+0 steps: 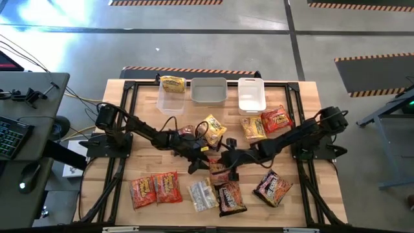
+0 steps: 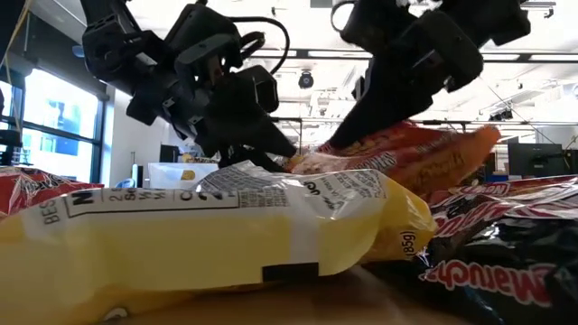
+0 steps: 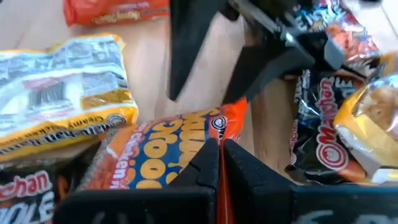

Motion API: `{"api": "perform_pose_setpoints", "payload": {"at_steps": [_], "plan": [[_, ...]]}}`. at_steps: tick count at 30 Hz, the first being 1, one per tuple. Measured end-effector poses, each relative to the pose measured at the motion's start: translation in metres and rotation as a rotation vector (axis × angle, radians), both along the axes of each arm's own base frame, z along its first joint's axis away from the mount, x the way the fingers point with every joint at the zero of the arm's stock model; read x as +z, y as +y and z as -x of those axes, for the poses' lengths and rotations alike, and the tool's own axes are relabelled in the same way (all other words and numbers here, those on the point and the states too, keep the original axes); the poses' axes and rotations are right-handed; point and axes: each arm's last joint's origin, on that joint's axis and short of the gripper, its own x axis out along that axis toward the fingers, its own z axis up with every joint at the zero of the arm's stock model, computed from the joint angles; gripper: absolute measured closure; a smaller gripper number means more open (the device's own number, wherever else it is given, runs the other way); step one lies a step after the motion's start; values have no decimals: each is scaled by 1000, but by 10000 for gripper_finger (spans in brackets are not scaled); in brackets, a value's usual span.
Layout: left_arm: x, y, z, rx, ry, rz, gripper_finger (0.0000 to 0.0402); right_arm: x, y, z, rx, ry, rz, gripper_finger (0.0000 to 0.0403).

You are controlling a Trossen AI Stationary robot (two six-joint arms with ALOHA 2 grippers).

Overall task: Sort Maruchan noodles
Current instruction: Put the orange noodle pack into the gray bin

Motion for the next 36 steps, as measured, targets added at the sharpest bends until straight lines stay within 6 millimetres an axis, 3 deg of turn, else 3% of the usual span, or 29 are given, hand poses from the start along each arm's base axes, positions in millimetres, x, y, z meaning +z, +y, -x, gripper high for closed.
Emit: {"api": "perform_pose_setpoints", "payload": {"at_steps": [6,11,19,26,31,36], "plan": [[-5,1,3,21,61,-12,188,3,6,0,11,-8,2,403],[2,1,-2,26,-33,-16,188,3,6,0,-3,-12,17,403],[2,7,-3,91,-39,-42,188,4,6,-1,-4,-22,13,403],[0,9,-8,76,-50,-66,226,4,3,-2,-55,-19,-57,399],[-9,7,-9,50,-27,-87,245,-2,-7,2,-120,83,-124,347],[-10,9,-8,11,-24,-161,218,-3,-9,1,-129,86,-133,265]]}}
